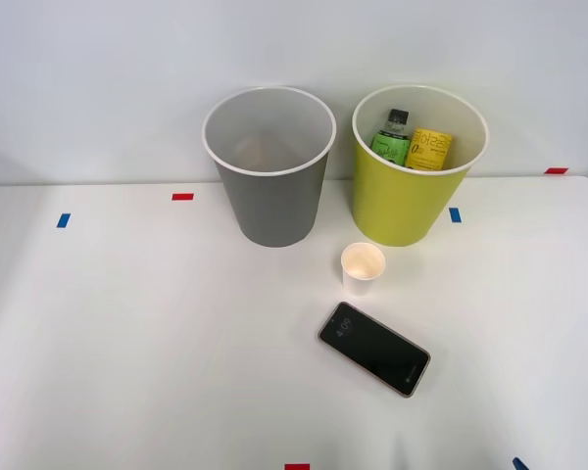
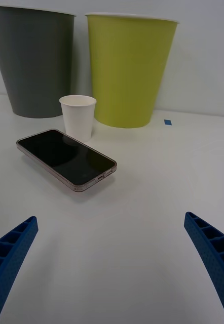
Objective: Put cans in the gray bin, plastic bottles in the light green bin
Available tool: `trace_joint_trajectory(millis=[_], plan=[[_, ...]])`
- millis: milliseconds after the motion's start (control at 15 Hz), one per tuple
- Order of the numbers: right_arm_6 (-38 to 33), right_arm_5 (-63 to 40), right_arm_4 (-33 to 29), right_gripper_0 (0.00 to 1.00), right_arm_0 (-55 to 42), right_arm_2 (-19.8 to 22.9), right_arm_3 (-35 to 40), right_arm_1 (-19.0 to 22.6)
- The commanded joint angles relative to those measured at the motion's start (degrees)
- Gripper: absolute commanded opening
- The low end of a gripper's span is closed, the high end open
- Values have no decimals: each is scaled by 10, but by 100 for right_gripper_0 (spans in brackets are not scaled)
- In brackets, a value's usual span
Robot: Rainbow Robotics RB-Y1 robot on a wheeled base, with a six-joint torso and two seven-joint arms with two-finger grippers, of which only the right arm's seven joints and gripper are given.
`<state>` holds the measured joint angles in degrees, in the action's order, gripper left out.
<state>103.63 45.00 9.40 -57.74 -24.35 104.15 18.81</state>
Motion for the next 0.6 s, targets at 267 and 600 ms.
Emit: trace_joint_trajectory(millis=[267,600], plan=[[0,0,0,100,0,0,0,0],[0,0,0,100,0,0,0,0]])
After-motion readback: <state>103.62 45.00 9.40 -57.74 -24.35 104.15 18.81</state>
